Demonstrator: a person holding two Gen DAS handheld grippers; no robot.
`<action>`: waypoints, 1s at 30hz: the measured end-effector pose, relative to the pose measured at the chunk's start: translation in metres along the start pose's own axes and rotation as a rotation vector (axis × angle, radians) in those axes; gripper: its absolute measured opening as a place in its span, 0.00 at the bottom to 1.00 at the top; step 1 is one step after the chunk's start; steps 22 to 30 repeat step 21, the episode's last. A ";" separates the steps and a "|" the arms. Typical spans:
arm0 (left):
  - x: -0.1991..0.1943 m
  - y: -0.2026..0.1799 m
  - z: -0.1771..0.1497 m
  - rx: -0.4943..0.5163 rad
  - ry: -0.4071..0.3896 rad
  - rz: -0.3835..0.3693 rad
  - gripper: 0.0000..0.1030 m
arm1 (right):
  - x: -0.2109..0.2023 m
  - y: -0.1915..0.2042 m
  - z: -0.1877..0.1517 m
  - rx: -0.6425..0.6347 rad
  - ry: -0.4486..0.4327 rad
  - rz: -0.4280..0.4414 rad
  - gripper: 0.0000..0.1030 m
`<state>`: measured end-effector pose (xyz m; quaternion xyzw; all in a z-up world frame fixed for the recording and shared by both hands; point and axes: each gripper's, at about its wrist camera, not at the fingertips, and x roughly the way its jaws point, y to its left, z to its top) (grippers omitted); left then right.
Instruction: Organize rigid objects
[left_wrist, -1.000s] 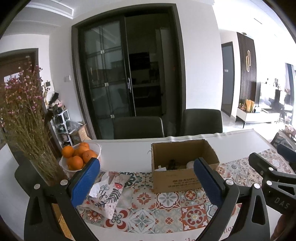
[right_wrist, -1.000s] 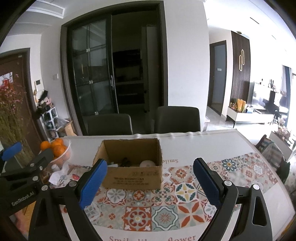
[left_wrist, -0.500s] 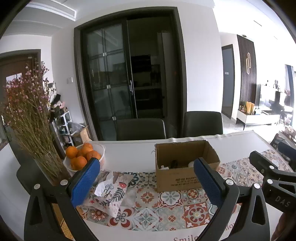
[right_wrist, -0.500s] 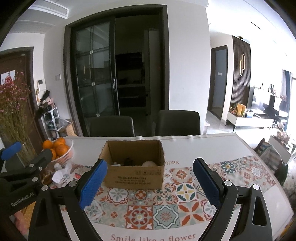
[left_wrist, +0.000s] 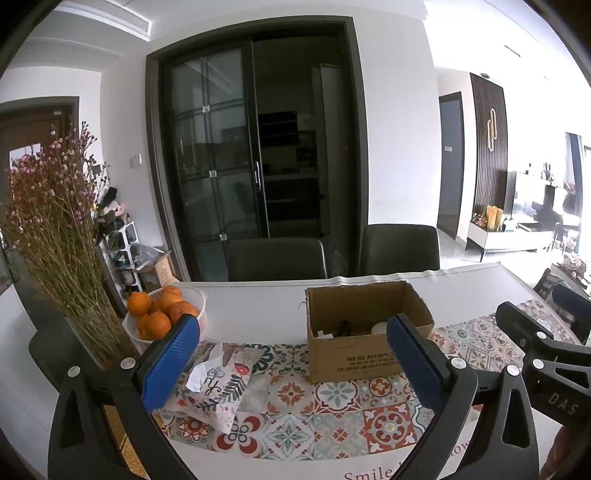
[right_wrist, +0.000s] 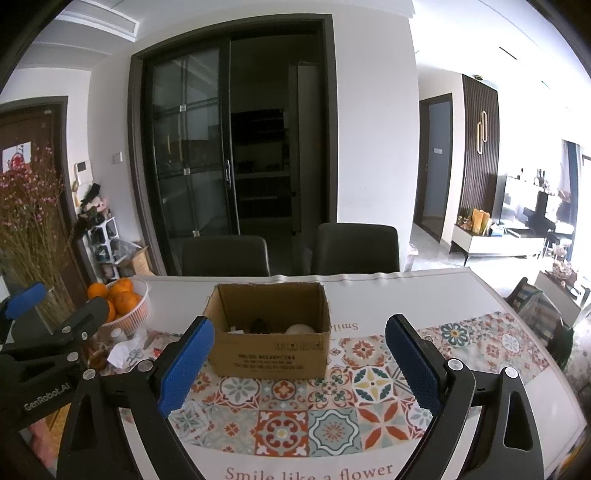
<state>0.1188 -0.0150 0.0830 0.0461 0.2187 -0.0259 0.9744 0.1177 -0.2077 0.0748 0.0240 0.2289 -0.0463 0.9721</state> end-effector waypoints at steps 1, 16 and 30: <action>0.000 0.000 0.000 -0.001 -0.001 0.000 1.00 | 0.000 0.000 0.000 0.000 -0.002 0.000 0.92; -0.001 0.001 0.000 -0.008 0.007 0.001 1.00 | 0.000 0.001 0.000 0.001 0.002 0.004 0.92; 0.000 0.002 0.001 -0.010 0.005 0.007 1.00 | -0.001 0.002 -0.001 0.002 0.002 0.003 0.92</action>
